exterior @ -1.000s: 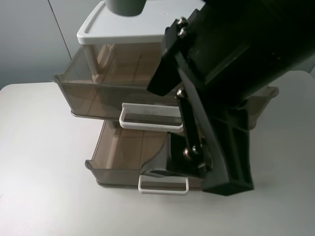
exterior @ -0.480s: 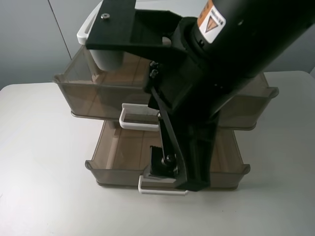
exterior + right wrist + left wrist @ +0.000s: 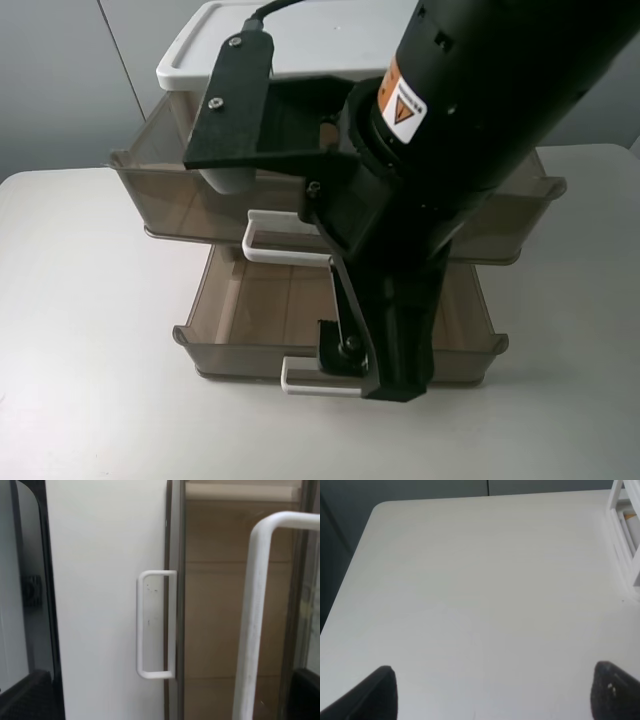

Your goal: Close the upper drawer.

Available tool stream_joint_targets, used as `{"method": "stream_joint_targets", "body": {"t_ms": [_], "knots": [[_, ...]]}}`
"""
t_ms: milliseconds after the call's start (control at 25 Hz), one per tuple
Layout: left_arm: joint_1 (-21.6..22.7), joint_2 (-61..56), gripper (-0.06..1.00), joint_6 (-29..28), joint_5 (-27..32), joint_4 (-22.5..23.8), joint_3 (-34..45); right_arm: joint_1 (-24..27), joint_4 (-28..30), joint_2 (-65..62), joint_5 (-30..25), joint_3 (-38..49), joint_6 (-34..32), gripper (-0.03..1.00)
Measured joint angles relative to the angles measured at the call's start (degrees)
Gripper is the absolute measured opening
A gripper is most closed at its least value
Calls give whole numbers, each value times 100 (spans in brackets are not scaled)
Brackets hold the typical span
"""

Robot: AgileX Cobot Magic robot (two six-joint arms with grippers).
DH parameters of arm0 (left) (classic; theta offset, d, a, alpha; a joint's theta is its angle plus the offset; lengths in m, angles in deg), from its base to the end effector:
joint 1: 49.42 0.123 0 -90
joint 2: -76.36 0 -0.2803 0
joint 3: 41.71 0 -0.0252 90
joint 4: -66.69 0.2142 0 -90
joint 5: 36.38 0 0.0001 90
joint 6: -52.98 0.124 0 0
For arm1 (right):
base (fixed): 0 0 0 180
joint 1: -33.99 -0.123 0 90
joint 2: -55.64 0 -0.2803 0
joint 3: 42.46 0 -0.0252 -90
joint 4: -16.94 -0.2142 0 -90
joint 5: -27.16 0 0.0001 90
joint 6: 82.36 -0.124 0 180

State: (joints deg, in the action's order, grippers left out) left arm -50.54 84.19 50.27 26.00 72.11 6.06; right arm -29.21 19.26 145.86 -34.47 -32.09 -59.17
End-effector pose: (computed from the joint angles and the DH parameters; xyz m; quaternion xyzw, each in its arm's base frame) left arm -0.0058 0.0105 0.2451 -0.0147 0.8560 0.0300 0.5159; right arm 0.1185 0.2248 0.2707 -0.6810 0.7155 0.0349 0.1517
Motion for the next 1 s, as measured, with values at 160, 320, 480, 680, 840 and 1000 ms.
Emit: {"method": "stream_joint_targets", "body": {"t_ms": [160,320,480,680,840,1000], "knots": [[0,0,74,0,0,0,0,-3,106,0,-13,0,-80,70],[0,0,74,0,0,0,0,-3,128,28,-13,0,-41,70],[0,0,74,0,0,0,0,-3,117,187,-2,0,68,70],[0,0,74,0,0,0,0,-13,164,222,172,0,287,70],[0,0,74,0,0,0,0,-13,455,261,240,0,366,70],[0,0,74,0,0,0,0,-13,556,345,376,0,492,70]]}}
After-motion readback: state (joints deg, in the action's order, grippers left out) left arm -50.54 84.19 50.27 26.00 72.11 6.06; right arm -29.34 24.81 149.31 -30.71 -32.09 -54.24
